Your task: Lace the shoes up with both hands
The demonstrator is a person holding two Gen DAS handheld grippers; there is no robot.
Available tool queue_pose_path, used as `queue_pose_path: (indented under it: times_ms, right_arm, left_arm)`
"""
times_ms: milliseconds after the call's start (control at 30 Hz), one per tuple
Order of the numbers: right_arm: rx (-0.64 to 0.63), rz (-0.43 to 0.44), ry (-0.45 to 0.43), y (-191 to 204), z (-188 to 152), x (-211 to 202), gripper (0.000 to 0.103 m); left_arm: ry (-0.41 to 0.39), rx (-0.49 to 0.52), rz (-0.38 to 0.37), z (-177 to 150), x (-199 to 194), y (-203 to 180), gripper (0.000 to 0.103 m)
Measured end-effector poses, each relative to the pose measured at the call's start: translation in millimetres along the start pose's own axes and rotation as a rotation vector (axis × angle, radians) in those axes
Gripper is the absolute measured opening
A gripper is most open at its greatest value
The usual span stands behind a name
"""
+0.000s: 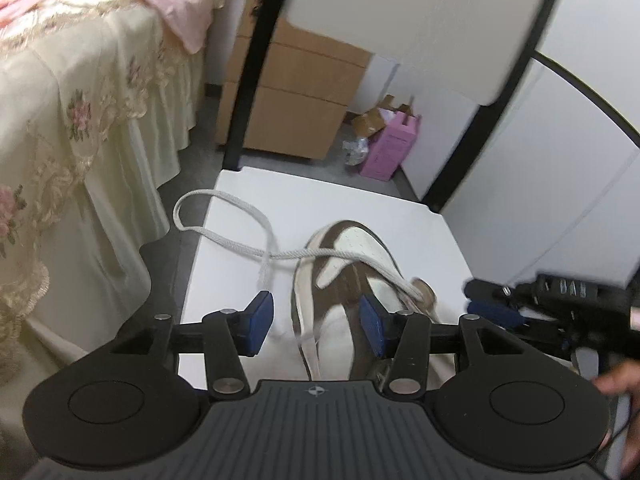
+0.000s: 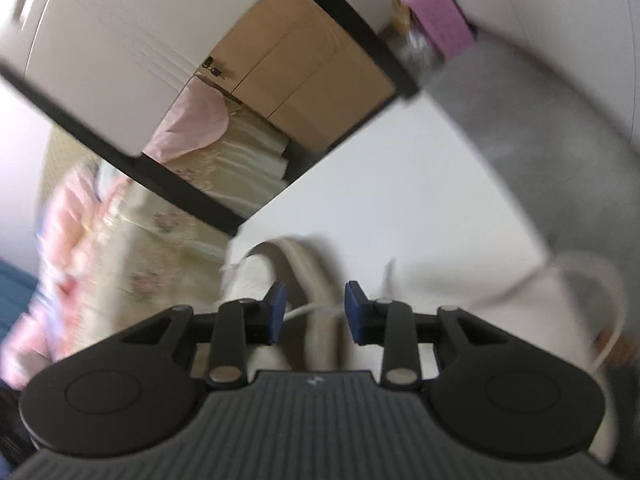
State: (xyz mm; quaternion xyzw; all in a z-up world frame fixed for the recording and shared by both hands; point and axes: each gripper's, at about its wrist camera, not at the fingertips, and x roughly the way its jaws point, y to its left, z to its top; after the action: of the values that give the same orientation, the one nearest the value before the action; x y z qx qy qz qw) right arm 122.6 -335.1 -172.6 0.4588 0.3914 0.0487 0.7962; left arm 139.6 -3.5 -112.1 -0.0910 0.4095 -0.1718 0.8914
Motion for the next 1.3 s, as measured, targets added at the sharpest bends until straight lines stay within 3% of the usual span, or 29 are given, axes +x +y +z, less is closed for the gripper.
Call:
queue_pose_path:
  times_ms: [133,300,400,433,467,500,533,567,633,833,1300]
  right_arm:
    - [0.316,0.135,0.033,-10,-11,5,0.035]
    - [0.454,0.072,0.026,-13,-16,20,0.034]
    - [0.504,0.080,0.039,-17,-19,31,0.030]
    - [0.514,0.088,0.039,-17,-20,34,0.025]
    - [0.523,0.096,0.038,-18,-21,37,0.013]
    - [0.528,0.099,0.035,-18,-21,39,0.011]
    - [0.520,0.092,0.028,-18,-22,40,0.009]
    - [0.506,0.078,0.021,-17,-21,40,0.003]
    - [0.491,0.052,0.009,-16,-22,40,0.003]
    - [0.452,0.003,-0.039,-22,-19,39,0.002]
    - [0.402,-0.174,-0.228,-50,21,10,0.002]
  left_arm:
    - [-0.026,0.044,-0.071,-10,-15,-5,0.052]
    - [-0.016,0.140,-0.062,-17,-12,-21,0.051]
    - [-0.006,0.172,-0.046,-22,-1,-28,0.049]
    - [-0.014,0.175,-0.053,-25,3,-29,0.039]
    - [-0.039,0.159,-0.062,-27,6,-28,0.036]
    - [-0.068,0.134,-0.070,-29,8,-26,0.034]
    - [-0.083,0.106,-0.059,-31,10,-24,0.022]
    - [-0.092,0.076,-0.039,-33,13,-22,0.016]
    - [-0.125,0.057,-0.012,-37,14,-21,0.011]
    - [-0.157,-0.040,-0.028,-45,9,-12,0.008]
    - [-0.165,-0.028,-0.023,-47,5,-14,0.008]
